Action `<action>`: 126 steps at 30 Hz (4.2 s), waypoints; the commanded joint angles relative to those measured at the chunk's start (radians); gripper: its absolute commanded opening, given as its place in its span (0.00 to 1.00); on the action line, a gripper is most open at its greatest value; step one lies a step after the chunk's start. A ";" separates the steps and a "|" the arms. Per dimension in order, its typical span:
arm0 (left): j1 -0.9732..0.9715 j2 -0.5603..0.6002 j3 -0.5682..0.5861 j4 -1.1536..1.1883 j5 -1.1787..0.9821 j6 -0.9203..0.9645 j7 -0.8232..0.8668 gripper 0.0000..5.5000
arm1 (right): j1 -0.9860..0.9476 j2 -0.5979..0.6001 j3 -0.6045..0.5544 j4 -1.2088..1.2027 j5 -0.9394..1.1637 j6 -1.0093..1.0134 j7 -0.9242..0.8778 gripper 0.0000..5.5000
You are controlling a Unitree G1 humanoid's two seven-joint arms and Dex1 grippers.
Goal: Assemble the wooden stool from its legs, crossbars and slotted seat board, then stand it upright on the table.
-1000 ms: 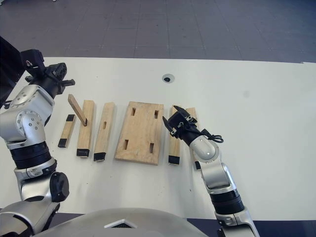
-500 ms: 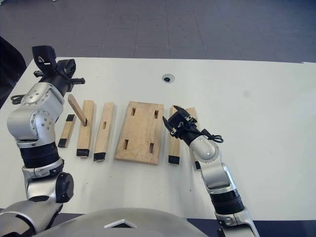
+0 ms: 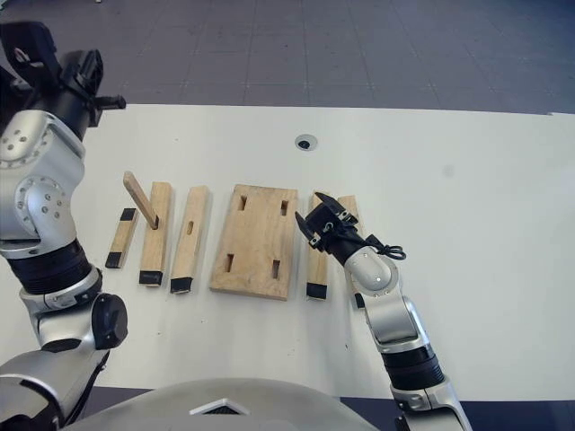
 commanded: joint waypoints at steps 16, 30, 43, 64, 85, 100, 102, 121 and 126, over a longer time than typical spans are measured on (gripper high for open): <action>-0.048 0.046 0.043 -0.021 0.002 -0.206 -0.043 0.18 | 0.009 0.013 0.017 -0.007 -0.010 0.027 -0.014 0.49; 0.672 0.046 0.125 -0.360 0.046 -0.345 -0.158 0.23 | 0.032 0.005 0.005 -0.016 -0.013 0.028 -0.018 0.49; 0.971 0.029 -0.029 -0.385 -0.033 -0.079 -0.258 0.41 | 0.026 -0.009 -0.004 -0.020 -0.006 0.034 -0.001 0.49; 0.894 0.038 -0.110 -0.388 0.016 0.113 -0.181 0.52 | 0.028 -0.008 -0.003 -0.020 -0.009 0.037 0.001 0.49; 0.329 0.000 0.176 -0.124 -0.687 0.038 -0.376 0.38 | -0.261 0.182 -0.467 0.010 0.884 0.788 0.135 0.70; 0.271 0.069 0.032 -0.054 -1.188 0.250 -0.470 0.38 | -0.512 0.134 -0.602 0.215 1.506 1.143 0.125 1.00; 0.270 0.074 0.012 -0.063 -1.215 0.245 -0.464 0.38 | -0.514 0.136 -0.582 0.221 1.515 1.133 0.119 1.00; 0.304 0.158 -0.064 -0.065 -1.253 0.225 -0.508 0.38 | -0.549 0.094 -0.537 0.278 1.647 1.089 0.085 0.64; 0.306 0.169 -0.074 -0.062 -1.252 0.224 -0.522 0.38 | -0.541 0.080 -0.521 0.273 1.651 1.079 0.091 0.46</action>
